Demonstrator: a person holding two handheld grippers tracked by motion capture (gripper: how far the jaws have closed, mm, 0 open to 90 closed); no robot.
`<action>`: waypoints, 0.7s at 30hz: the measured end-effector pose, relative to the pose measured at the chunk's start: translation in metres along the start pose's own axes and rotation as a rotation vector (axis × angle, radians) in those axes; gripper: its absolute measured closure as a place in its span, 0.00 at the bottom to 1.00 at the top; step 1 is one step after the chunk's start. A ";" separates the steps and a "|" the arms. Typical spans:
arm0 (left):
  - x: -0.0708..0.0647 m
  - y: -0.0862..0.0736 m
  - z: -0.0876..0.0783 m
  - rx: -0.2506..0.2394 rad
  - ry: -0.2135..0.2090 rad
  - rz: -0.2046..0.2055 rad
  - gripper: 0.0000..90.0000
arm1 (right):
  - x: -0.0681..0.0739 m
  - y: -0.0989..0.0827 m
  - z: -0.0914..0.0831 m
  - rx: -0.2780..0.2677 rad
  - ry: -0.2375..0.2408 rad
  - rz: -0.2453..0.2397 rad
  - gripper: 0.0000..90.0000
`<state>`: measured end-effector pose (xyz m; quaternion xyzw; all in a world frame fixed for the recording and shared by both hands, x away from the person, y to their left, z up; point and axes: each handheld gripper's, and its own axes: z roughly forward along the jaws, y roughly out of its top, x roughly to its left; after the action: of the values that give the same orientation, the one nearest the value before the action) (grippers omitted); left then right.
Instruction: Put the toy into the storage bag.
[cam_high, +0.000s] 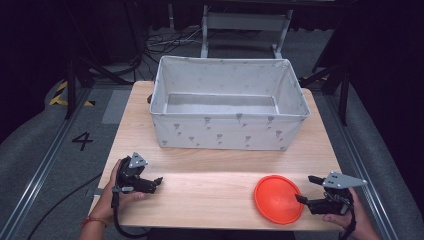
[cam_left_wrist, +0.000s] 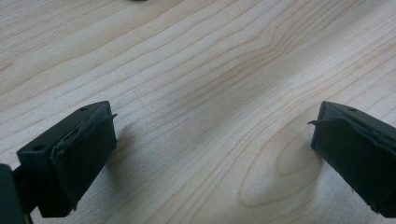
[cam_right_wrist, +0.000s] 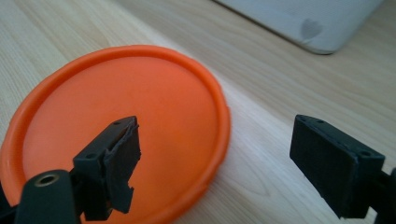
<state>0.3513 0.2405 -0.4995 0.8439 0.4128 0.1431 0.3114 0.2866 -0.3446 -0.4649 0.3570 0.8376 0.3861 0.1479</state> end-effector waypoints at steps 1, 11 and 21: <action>0.000 0.000 0.000 0.001 0.000 0.001 0.00 | 0.002 0.001 0.006 0.016 0.008 0.000 0.20; 0.000 0.000 0.000 0.000 -0.005 0.007 0.01 | 0.000 -0.002 0.039 0.104 0.067 0.036 0.18; 0.000 0.000 0.000 -0.004 0.002 0.006 0.01 | 0.012 -0.003 0.044 0.133 0.090 -0.018 0.14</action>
<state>0.3508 0.2406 -0.4993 0.8445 0.4101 0.1456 0.3122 0.2994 -0.3134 -0.4954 0.3408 0.8703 0.3440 0.0896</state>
